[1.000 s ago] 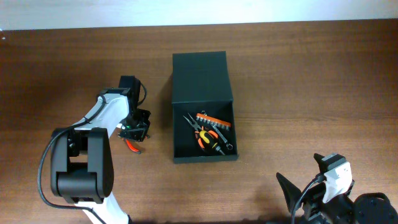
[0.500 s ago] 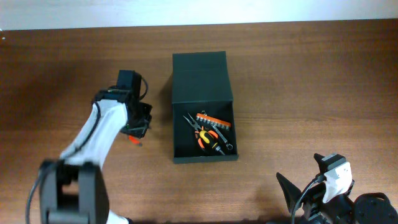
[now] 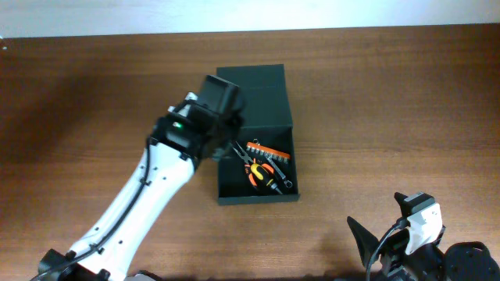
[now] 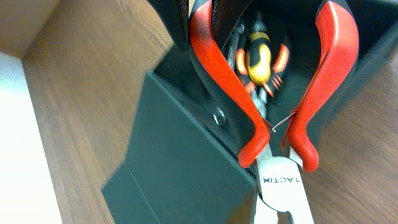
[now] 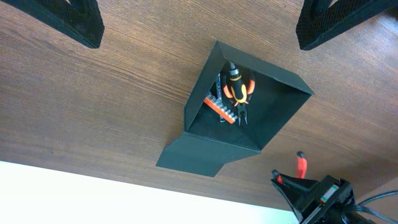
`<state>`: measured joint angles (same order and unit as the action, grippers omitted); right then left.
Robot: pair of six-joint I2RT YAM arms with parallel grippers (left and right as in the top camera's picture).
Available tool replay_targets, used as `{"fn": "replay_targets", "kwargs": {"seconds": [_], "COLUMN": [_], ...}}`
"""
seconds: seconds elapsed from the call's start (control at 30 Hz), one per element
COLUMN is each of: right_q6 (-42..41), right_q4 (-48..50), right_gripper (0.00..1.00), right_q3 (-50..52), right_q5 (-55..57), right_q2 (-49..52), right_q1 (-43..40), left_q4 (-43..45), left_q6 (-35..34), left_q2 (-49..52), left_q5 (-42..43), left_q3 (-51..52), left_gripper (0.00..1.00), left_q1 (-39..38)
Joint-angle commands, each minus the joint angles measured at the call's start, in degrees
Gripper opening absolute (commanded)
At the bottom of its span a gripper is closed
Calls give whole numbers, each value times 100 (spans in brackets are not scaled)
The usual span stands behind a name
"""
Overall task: Pack container
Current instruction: 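Carry the cutting pliers with left gripper into the box and release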
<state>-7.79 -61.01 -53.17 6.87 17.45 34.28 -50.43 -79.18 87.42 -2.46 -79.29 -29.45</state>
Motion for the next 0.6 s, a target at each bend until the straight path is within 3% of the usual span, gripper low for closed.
{"fn": "replay_targets", "kwargs": {"seconds": [0.0,0.3,0.57], "right_q6": [-68,-68,-68], "right_q4": [31,31,31], "right_gripper": [99,99,99], "right_q3": [15,15,15], "right_q5": [94,94,94], "right_q2": [-44,-44,-44], "right_q1": [-17,-17,-17], "left_q4": [-17,-11,-4], "left_q6": [-678,-2387,-2844], "left_q2": [35,885,1606], "left_q5": [-212,39,98], "left_q3": [-109,-109,-109], "left_gripper": [2,2,2], "left_q1": [-376,-1137,-1239]}}
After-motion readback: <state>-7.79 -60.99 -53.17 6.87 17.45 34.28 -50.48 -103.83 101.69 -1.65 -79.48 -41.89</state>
